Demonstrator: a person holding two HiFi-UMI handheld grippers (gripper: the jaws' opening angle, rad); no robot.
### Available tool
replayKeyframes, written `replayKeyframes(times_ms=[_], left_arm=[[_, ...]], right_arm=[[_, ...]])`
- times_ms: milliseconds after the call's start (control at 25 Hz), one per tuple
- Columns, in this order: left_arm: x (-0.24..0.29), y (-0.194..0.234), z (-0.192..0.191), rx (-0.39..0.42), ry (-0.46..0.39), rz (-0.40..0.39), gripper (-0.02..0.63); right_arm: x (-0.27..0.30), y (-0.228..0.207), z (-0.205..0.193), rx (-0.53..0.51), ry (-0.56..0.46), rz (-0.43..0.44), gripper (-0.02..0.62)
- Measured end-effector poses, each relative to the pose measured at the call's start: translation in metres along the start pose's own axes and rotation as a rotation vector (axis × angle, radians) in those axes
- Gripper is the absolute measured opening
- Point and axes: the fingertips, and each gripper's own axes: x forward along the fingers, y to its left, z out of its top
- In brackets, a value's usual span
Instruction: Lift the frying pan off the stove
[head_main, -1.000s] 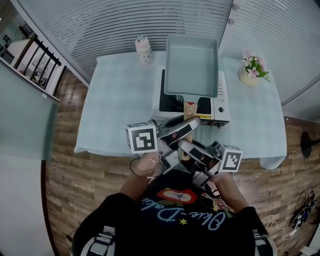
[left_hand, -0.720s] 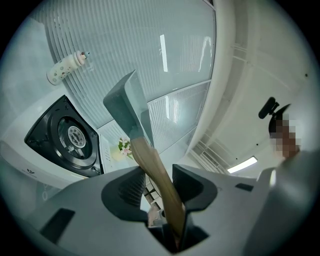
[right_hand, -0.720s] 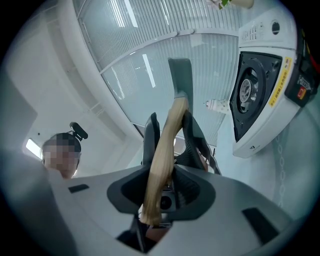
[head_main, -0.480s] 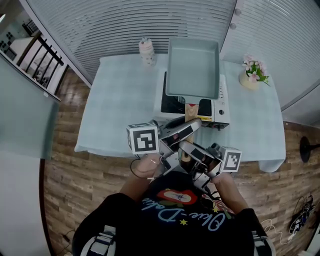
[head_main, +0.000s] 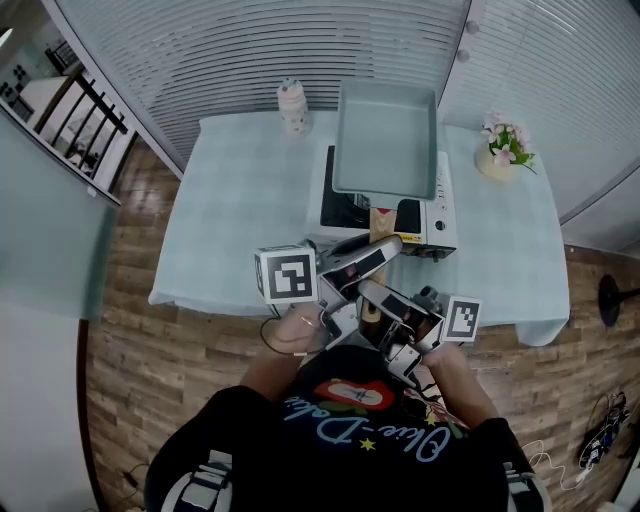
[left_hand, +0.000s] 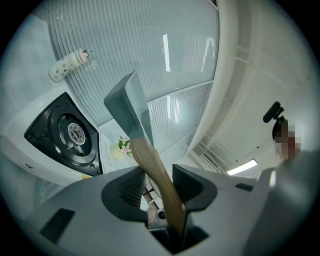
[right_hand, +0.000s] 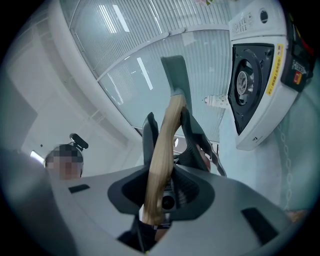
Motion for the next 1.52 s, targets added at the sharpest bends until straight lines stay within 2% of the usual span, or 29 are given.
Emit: replayKeyframes(times_ms=[560,720,880,1040,1240,1400,1520], left_arm=[[0.0000,0.0002,0.0037,-0.074,-0.011,-0.008,0.156],[0.0006,-0.0028,0.0056,-0.047,-0.009,-0.019,0.156],[0.0006,-0.0006,0.0033,-0.076,-0.015,-0.011,0.156],[0.0000,-0.0011,0.0049,-0.054,-0.014,-0.010,0.156],[0.0000,-0.0016,0.0039,-0.076,-0.016,-0.006,0.156],[0.0005,-0.0039,0.0061,-0.040,-0.013,-0.011,0.156],[0.0005,-0.0027,0.0058,-0.044,-0.013,-0.009,0.156]], right_arm=[[0.0046,0.0023,0.0035,-0.004,0.006,-0.040,0.092],[0.0049,0.0034,0.0031,-0.004,0.009,-0.041,0.092],[0.0038,0.0020,0.0033,-0.001,0.009,-0.039,0.092],[0.0042,0.0022,0.0029,-0.002,0.013,-0.042,0.092],[0.0049,0.0032,0.0028,-0.004,0.019,-0.035,0.092],[0.0053,0.0051,0.0025,-0.001,0.018,-0.030,0.092],[0.0052,0.0044,0.0028,0.003,0.016,-0.029,0.092]])
